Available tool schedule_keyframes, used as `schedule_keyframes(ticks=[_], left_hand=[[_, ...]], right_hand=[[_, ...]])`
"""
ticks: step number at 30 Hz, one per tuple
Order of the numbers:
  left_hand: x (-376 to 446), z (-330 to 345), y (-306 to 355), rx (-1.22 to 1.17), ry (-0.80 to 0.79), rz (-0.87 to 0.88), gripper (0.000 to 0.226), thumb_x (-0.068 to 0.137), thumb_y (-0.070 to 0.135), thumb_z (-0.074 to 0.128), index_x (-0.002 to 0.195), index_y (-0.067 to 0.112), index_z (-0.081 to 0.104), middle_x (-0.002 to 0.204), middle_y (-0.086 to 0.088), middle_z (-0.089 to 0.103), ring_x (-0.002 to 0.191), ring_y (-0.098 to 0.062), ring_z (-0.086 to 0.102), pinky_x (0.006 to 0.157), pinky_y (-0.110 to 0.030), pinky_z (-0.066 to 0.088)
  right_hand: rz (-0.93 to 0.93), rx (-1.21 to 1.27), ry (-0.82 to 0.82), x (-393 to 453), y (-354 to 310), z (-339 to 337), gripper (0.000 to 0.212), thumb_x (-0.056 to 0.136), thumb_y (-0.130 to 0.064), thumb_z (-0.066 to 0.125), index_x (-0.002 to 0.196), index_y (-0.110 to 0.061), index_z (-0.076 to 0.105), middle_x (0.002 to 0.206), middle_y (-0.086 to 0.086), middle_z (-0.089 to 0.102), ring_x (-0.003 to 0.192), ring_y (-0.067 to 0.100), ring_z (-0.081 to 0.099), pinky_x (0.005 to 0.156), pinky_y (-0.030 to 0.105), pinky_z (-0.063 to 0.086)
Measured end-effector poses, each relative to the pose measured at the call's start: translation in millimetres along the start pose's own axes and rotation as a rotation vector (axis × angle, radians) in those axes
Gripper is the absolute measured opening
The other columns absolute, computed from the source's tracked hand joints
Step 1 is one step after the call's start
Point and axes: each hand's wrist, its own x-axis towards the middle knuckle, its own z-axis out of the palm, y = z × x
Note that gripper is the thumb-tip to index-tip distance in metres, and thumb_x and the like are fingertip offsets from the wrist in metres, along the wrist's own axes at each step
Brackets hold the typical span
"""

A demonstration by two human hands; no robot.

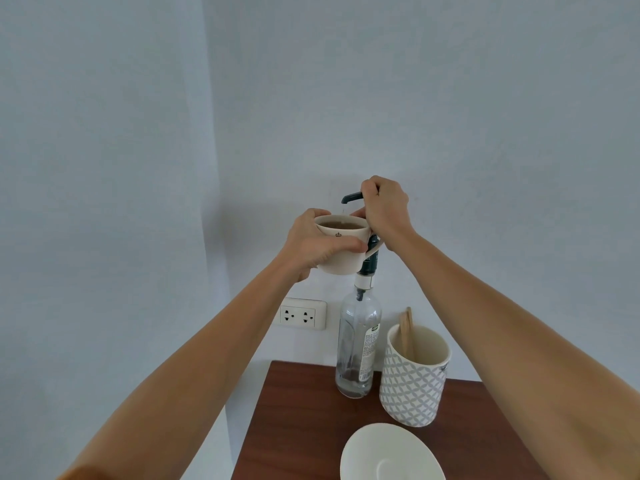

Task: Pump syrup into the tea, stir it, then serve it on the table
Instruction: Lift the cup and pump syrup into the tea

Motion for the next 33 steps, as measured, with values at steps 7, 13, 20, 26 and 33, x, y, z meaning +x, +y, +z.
schedule_keyframes(ticks=[7, 13, 20, 26, 33], left_hand=[[-1, 1, -3, 0.009, 0.000, 0.005, 0.112, 0.022, 0.045, 0.083, 0.127, 0.021, 0.053, 0.121, -0.003, 0.066, 0.100, -0.022, 0.064, 0.062, -0.030, 0.048], [-5, 0, -1, 0.014, 0.001, -0.017, 0.112, 0.023, 0.045, 0.084, 0.128, 0.020, 0.053, 0.123, -0.004, 0.066, 0.107, -0.025, 0.066, 0.065, -0.032, 0.050], [-9, -3, 9, 0.013, 0.004, -0.009, 0.109, 0.024, 0.046, 0.083, 0.126, 0.021, 0.053, 0.122, -0.004, 0.066, 0.106, -0.025, 0.065, 0.071, -0.036, 0.055], [-19, -5, 13, 0.008, 0.017, 0.009, 0.115, 0.022, 0.046, 0.082, 0.130, 0.020, 0.052, 0.124, -0.004, 0.065, 0.105, -0.023, 0.065, 0.065, -0.031, 0.050], [-36, 1, 0, 0.019, -0.018, 0.032, 0.111, 0.023, 0.045, 0.083, 0.128, 0.022, 0.054, 0.118, 0.000, 0.067, 0.092, -0.013, 0.064, 0.060, -0.025, 0.045]], right_hand=[[0.006, 0.008, 0.002, 0, 5, 2, 0.027, 0.093, -0.019, 0.035, 0.066, -0.016, 0.037, 0.098, 0.029, 0.074, 0.061, 0.029, 0.076, 0.071, 0.048, 0.058], [0.028, 0.036, -0.021, -1, 4, 3, 0.027, 0.093, -0.018, 0.034, 0.067, -0.015, 0.038, 0.096, 0.024, 0.077, 0.063, 0.029, 0.076, 0.063, 0.033, 0.049], [0.088, 0.078, -0.053, -4, -8, -9, 0.023, 0.099, -0.023, 0.035, 0.081, -0.015, 0.048, 0.094, 0.019, 0.079, 0.065, 0.024, 0.072, 0.069, 0.034, 0.052], [0.223, 0.101, -0.017, -17, -9, -21, 0.048, 0.100, -0.053, 0.039, 0.127, -0.014, 0.045, 0.102, 0.012, 0.068, 0.089, 0.024, 0.068, 0.061, 0.029, 0.044], [0.245, 0.099, 0.134, -77, 19, -26, 0.037, 0.104, -0.040, 0.038, 0.114, -0.009, 0.057, 0.096, 0.000, 0.063, 0.077, 0.009, 0.054, 0.061, 0.025, 0.036]])
